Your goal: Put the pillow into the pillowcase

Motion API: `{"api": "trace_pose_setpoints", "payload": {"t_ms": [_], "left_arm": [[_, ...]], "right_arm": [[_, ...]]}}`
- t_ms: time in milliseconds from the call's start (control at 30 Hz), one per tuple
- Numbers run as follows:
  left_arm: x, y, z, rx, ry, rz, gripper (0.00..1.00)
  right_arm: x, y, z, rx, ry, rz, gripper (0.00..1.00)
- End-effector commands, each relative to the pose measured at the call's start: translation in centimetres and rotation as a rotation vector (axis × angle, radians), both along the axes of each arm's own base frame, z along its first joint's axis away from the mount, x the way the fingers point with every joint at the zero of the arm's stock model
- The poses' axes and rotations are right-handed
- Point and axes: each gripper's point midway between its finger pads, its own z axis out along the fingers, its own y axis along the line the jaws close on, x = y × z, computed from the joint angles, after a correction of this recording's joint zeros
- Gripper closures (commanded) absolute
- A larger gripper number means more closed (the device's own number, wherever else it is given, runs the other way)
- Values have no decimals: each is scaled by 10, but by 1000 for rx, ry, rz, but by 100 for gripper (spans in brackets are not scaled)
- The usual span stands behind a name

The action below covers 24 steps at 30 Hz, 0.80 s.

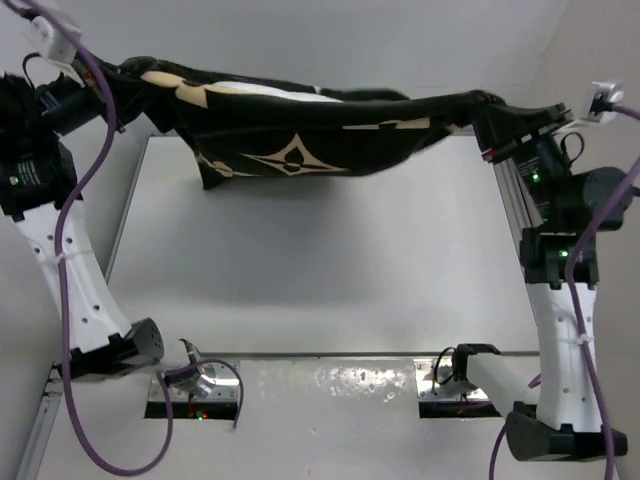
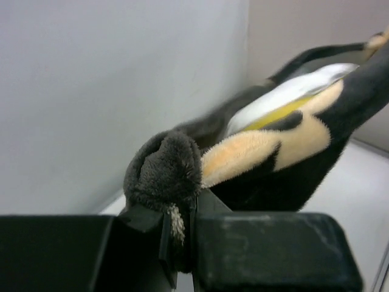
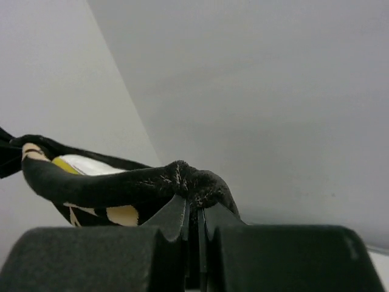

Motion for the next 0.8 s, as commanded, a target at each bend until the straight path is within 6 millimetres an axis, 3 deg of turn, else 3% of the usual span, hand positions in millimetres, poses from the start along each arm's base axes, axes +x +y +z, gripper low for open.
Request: {"api": "trace_pose_setpoints", "payload": {"t_ms": [0, 33, 67, 200, 267, 300, 333, 367, 500, 533, 600, 667, 700, 733, 767], "left_arm": [[84, 62, -144, 73, 450, 213, 100], [82, 62, -175, 53, 604, 196, 100], [82, 65, -166, 109, 576, 214, 100], [63, 56, -201, 224, 682, 210, 100], [56, 62, -224, 314, 707, 229, 100], [47, 59, -250, 345, 771, 204, 100], [39, 60, -258, 382, 787, 213, 100], [28, 68, -289, 470, 858, 216, 100], [4, 79, -346, 565, 989, 159, 98], [5, 80, -353, 566, 1006, 151, 98], [14, 78, -362, 550, 1021, 120, 97], [28, 71, -356, 516, 982, 103, 92], [38, 71, -354, 500, 962, 111, 88], [43, 68, -352, 477, 957, 114, 73], [50, 68, -342, 476, 922, 116, 67]], "right_arm": [[55, -22, -59, 144, 117, -62, 100], [54, -23, -55, 135, 101, -72, 100], [52, -23, -43, 124, 93, -81, 100], [42, -10, -28, 34, 69, -75, 100], [38, -6, -38, 22, 89, -61, 100], [28, 6, -38, 15, 82, -23, 100], [25, 10, -43, 8, 92, -12, 100], [24, 18, -56, -6, 128, 11, 100], [26, 39, -69, 29, 164, 54, 100], [38, 48, -77, 51, 194, 75, 100], [46, 65, -63, 102, 167, 96, 100], [70, 77, -56, 150, 163, 76, 100], [80, 79, -57, 165, 171, 60, 100], [93, 87, -60, 193, 201, 59, 100], [101, 88, -65, 216, 223, 47, 100]]}}
